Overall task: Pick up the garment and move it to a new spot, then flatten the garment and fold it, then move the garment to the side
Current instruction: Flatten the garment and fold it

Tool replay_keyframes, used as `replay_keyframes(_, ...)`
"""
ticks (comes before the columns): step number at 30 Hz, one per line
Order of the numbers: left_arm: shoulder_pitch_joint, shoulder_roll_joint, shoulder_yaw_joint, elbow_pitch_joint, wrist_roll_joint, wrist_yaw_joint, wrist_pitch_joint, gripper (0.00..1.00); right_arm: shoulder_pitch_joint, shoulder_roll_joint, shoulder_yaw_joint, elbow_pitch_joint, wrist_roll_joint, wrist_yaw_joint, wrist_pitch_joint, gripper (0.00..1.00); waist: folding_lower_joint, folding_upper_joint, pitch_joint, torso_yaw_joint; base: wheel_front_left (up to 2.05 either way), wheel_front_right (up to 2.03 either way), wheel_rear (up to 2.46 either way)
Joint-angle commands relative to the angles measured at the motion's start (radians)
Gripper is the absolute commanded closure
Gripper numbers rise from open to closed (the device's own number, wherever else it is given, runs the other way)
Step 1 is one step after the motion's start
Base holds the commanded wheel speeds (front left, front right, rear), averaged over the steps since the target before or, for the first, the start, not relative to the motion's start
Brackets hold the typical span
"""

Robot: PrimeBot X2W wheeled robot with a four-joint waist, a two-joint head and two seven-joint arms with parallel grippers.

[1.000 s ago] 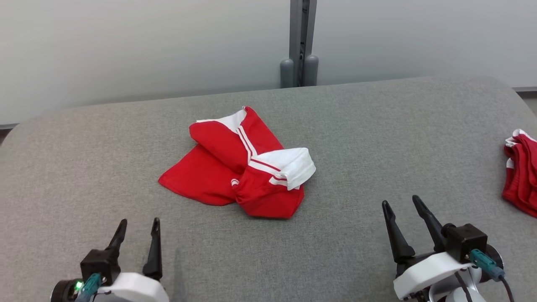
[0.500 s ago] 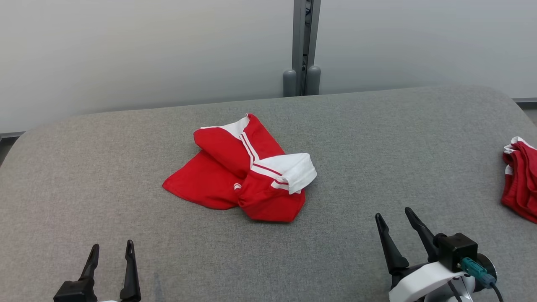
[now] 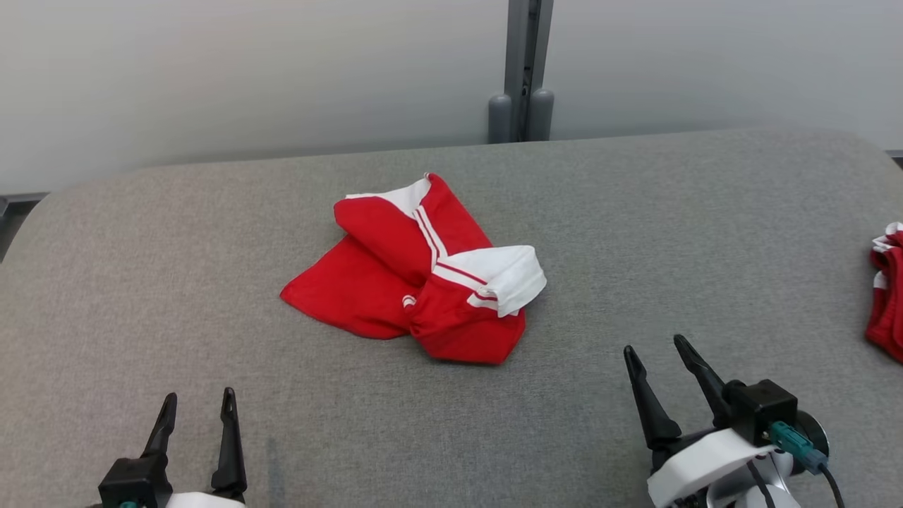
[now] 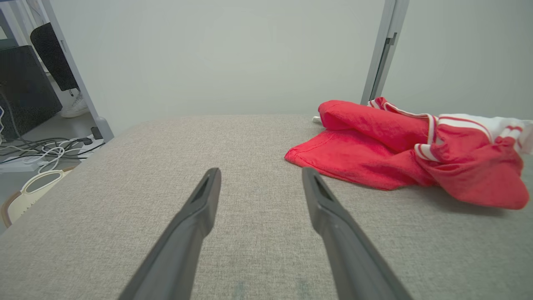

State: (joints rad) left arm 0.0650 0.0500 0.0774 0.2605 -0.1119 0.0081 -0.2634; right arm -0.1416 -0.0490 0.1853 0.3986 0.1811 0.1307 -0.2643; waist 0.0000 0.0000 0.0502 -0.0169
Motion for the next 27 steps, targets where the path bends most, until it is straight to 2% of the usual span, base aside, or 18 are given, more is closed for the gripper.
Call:
replay_keyframes(1,-0.025,0.003,-0.008,0.001,-0.012,-0.003,-0.001,0.00,-0.020,-0.004,0.009,-0.006,-0.005,0.000,0.001,0.00,0.0000,0.0000,0.026,0.022,0.00,0.00,0.00)
replay_keyframes(17,-0.082,0.003,-0.122,0.024,-0.075,0.008,-0.001,0.00,-0.157,-0.005,0.099,0.024,-0.008,0.000,0.001,0.00,0.0000,0.0000,0.132,0.168,0.00,0.00,0.00)
replay_keyframes(24,-0.087,0.003,-0.139,0.026,-0.094,0.020,-0.001,0.00,-0.194,-0.005,0.104,0.053,-0.010,0.000,0.001,0.00,0.0000,0.0000,0.147,0.202,0.00,0.00,0.00)
replay_keyframes(25,-0.087,0.003,-0.140,0.026,-0.095,0.019,-0.001,0.00,-0.198,-0.005,0.102,0.057,-0.013,0.000,0.001,0.02,0.0000,0.0000,0.148,0.204,0.00,0.00,0.00)
replay_keyframes(27,-0.091,0.003,-0.140,0.024,-0.096,0.018,-0.001,0.00,-0.203,-0.005,0.096,0.065,-0.018,0.000,0.001,0.13,0.0000,0.0000,0.150,0.208,0.00,0.00,0.00)
